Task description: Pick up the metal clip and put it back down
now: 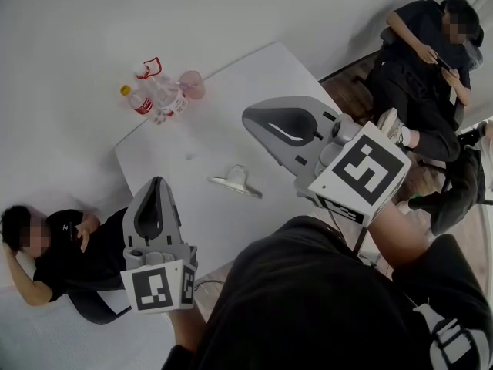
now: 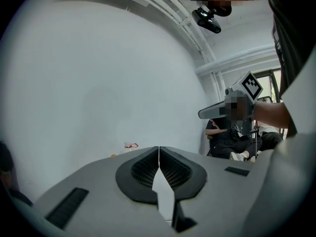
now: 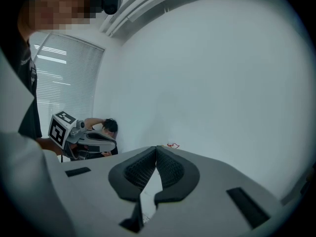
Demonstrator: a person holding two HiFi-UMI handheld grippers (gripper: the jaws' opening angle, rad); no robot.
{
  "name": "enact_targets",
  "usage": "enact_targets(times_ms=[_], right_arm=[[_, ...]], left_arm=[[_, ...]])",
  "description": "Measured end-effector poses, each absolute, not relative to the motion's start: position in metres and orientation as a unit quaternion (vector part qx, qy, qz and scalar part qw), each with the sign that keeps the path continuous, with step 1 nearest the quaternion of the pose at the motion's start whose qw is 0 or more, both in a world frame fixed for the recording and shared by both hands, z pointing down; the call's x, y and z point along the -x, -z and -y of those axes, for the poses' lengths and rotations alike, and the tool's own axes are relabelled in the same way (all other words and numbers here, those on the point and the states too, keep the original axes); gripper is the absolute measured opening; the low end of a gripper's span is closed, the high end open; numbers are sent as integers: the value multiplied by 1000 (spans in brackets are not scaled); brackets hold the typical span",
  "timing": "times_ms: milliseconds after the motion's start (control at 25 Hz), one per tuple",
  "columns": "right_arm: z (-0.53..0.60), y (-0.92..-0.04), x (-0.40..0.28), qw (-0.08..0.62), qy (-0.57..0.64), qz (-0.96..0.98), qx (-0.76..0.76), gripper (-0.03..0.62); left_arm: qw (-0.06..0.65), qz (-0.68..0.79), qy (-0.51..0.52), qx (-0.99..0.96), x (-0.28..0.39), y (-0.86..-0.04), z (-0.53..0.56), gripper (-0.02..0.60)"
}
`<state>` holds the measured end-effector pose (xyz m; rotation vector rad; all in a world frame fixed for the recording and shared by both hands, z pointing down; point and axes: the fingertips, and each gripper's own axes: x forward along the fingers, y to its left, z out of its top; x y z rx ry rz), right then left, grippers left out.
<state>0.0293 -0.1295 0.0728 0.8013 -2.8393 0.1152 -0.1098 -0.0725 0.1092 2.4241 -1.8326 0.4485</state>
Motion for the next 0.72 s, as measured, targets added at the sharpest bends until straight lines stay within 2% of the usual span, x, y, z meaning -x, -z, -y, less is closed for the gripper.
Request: enact_targets(times_ms=[720], right_arm=[[126, -64, -30, 89, -23, 953, -289, 20]], left_arm=[[13, 587, -138, -797, 105, -96, 72, 23]])
